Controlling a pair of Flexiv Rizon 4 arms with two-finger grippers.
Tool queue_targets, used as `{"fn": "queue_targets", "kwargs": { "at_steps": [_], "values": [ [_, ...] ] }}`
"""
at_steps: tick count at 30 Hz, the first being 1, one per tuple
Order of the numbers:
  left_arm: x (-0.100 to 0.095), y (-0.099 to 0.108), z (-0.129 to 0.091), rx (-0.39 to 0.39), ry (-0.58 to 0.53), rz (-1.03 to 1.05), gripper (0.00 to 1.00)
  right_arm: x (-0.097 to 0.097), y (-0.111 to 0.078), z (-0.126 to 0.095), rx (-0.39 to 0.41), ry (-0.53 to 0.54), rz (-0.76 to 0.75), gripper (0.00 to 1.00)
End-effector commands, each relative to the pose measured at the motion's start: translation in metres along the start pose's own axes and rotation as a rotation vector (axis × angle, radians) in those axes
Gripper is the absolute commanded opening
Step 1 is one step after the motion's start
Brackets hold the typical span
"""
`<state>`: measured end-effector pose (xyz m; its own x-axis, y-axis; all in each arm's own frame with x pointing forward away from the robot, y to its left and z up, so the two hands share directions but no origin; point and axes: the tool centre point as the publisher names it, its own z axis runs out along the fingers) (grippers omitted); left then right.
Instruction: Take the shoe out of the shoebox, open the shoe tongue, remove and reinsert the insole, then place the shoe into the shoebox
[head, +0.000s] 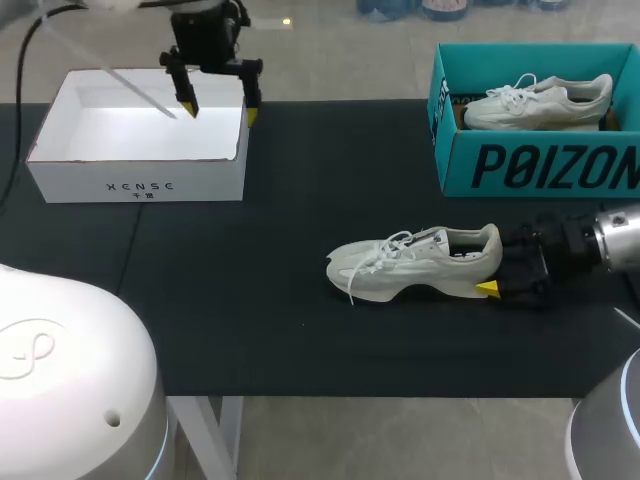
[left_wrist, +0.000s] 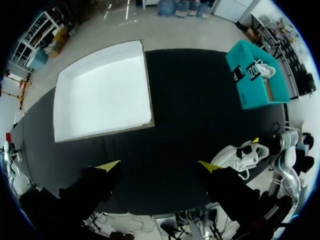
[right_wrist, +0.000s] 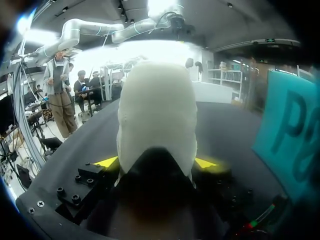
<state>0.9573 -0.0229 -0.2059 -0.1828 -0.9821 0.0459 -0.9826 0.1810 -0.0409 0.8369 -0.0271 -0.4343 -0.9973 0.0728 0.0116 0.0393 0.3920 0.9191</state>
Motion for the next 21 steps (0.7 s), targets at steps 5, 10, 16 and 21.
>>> {"fn": "queue_targets", "kwargs": {
  "at_steps": [5,10,16,21],
  "values": [
    [0.1,0.021,0.018,-0.053,0.047,0.108,1.0,-0.001,-0.004,0.004,0.002,-0.001,0.002,0.0],
    [0.113,0.028,0.017,-0.068,-0.004,0.132,1.0,-0.001,-0.004,0.004,0.002,-0.001,0.002,0.0],
    [0.113,0.028,0.017,-0.068,-0.004,0.132,1.0,-0.001,-0.004,0.004,0.002,-0.001,0.002,0.0],
    [0.113,0.028,0.017,-0.068,-0.004,0.132,1.0,-0.001,-0.004,0.004,0.002,-0.001,0.002,0.0]
  ]
}}
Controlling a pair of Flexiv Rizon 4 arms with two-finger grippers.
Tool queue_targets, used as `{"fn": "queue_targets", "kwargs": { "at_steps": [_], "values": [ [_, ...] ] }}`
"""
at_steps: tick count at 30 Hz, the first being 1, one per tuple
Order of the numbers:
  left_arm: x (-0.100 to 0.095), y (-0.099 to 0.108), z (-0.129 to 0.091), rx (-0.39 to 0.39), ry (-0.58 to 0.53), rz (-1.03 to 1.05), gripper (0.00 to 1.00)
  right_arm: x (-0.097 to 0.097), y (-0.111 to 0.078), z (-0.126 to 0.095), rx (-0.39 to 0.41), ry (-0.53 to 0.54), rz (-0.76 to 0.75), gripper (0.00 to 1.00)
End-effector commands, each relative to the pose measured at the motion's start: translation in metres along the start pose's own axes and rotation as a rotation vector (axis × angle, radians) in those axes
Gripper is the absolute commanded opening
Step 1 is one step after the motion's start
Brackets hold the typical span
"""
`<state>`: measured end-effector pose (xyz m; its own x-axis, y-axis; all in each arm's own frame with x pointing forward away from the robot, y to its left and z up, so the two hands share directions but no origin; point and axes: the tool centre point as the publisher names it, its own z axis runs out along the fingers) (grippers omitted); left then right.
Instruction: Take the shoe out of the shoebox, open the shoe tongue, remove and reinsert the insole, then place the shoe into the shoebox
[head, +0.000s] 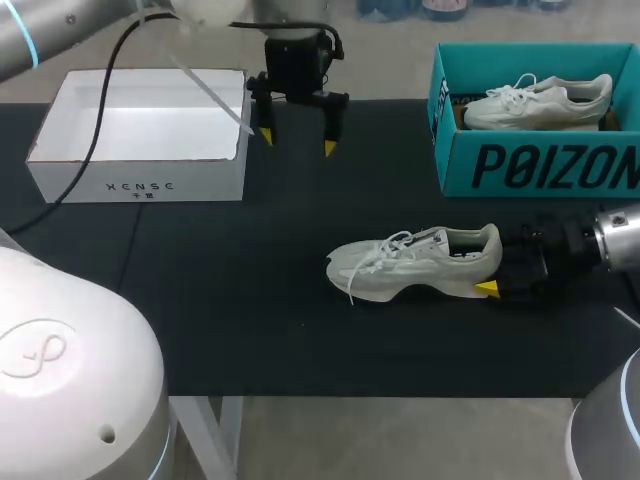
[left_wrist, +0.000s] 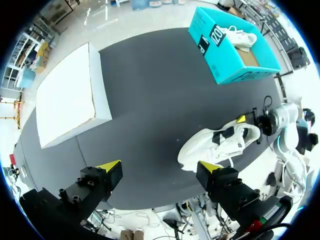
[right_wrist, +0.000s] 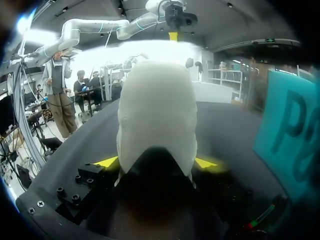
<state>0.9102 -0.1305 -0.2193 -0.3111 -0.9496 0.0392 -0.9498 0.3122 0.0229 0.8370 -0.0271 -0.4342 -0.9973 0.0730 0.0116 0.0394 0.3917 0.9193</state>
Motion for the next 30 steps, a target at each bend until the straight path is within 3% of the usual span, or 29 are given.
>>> {"fn": "queue_targets", "kwargs": {
  "at_steps": [1,10,20,25,30],
  "values": [
    [-0.001,0.001,0.0,0.002,0.002,0.0,1.0,-0.001,-0.004,0.004,0.002,-0.001,0.002,0.0],
    [-0.001,0.001,0.0,0.002,0.002,0.0,1.0,-0.001,-0.004,0.004,0.002,-0.001,0.002,0.0],
    [0.101,0.016,0.022,-0.015,-0.029,0.009,1.0,-0.001,-0.004,0.004,0.002,-0.001,0.002,0.0],
    [0.137,0.019,0.041,-0.027,-0.001,-0.022,1.0,-0.001,-0.004,0.004,0.002,-0.001,0.002,0.0],
    [0.16,0.016,0.052,-0.025,-0.013,-0.039,1.0,-0.001,-0.004,0.004,0.002,-0.001,0.002,0.0]
  ]
}}
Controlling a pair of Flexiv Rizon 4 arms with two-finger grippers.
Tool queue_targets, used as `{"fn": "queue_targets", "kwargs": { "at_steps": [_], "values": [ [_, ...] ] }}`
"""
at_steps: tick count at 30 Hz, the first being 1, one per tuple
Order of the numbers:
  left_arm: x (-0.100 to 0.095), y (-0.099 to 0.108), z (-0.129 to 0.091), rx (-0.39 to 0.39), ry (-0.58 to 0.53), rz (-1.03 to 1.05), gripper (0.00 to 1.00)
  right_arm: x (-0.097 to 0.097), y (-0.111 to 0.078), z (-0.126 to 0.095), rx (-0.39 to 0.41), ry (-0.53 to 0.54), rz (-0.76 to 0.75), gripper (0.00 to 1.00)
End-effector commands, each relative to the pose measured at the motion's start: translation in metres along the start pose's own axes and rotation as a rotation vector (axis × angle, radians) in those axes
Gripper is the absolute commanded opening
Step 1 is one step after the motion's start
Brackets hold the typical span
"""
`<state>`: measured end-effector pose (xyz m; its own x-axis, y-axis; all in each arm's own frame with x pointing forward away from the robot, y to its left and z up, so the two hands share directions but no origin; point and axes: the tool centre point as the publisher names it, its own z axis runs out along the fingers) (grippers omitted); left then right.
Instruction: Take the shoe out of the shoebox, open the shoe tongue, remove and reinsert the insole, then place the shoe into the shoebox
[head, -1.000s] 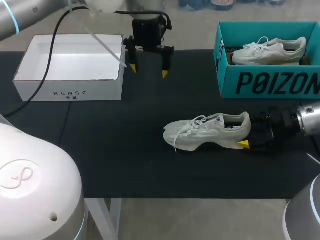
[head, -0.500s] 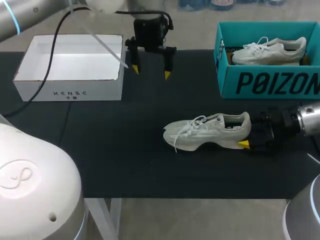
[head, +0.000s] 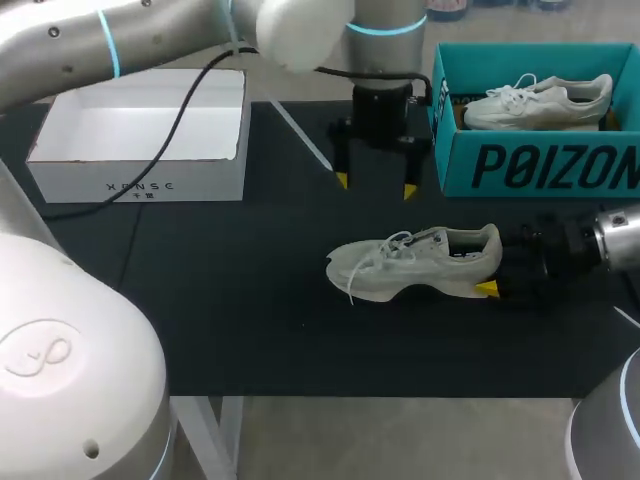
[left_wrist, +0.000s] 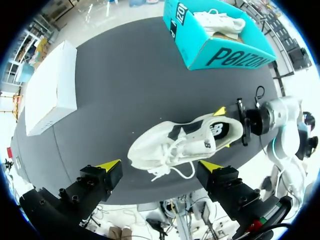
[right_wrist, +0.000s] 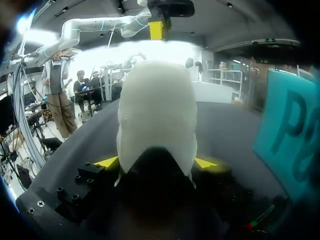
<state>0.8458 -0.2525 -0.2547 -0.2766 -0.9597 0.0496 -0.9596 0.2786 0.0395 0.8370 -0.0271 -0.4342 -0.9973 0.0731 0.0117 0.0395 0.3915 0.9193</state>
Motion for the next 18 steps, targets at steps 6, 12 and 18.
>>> {"fn": "queue_targets", "kwargs": {
  "at_steps": [6,12,18],
  "values": [
    [0.04,-0.008,0.022,-0.02,-0.077,0.004,1.0,-0.001,-0.004,0.004,0.002,-0.001,0.002,0.0],
    [0.056,-0.011,0.033,-0.024,-0.088,0.008,1.0,-0.001,-0.004,0.004,0.002,-0.001,0.002,0.0],
    [0.07,-0.012,0.048,-0.037,-0.115,0.024,1.0,-0.001,-0.004,0.004,0.002,-0.001,0.002,0.0]
  ]
}}
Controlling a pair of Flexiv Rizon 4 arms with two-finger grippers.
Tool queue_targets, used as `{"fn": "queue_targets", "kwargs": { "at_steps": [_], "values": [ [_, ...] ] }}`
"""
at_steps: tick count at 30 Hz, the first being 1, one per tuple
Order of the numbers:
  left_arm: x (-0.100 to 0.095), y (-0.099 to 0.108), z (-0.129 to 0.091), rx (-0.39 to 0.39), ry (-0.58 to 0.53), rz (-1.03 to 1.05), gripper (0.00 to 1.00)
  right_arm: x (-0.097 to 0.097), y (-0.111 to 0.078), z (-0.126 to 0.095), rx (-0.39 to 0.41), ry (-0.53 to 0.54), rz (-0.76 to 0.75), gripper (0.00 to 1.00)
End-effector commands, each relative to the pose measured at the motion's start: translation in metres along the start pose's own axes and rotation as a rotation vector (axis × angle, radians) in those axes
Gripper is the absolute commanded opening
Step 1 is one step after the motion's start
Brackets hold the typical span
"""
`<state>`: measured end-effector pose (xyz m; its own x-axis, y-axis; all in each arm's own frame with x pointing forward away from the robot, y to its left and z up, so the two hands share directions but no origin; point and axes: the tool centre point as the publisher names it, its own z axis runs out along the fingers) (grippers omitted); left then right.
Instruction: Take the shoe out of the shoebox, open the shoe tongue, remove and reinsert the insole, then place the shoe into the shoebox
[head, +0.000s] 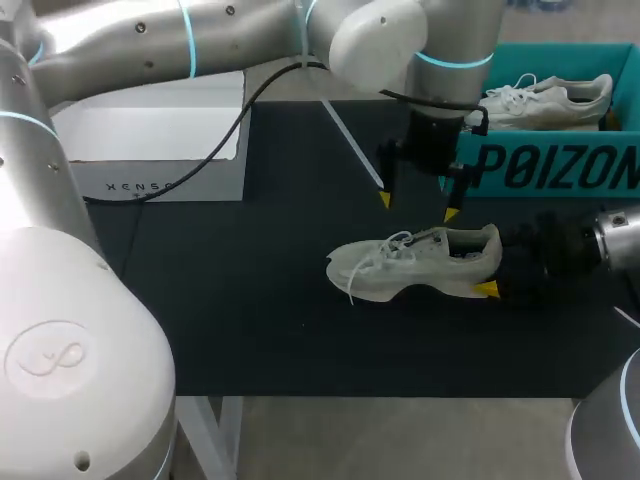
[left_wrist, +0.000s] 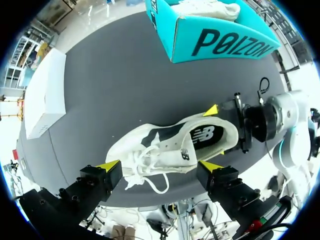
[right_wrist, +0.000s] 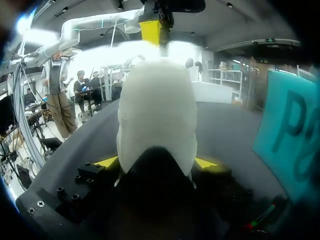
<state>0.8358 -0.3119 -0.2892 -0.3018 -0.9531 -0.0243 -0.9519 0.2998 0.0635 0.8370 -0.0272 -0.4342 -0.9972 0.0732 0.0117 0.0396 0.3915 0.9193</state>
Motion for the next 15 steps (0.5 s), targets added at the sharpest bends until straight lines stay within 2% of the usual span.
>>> {"fn": "queue_targets", "kwargs": {
  "at_steps": [1,7,15],
  "values": [
    [0.015,-0.003,0.013,-0.017,-0.042,0.006,1.0,-0.001,-0.004,0.004,0.002,-0.001,0.002,0.0],
    [0.024,-0.001,0.03,-0.027,-0.071,0.002,1.0,-0.001,-0.004,0.004,0.002,-0.001,0.002,0.0],
    [0.027,0.001,0.037,-0.015,-0.116,-0.02,1.0,-0.001,-0.004,0.004,0.002,-0.001,0.002,0.0]
  ]
}}
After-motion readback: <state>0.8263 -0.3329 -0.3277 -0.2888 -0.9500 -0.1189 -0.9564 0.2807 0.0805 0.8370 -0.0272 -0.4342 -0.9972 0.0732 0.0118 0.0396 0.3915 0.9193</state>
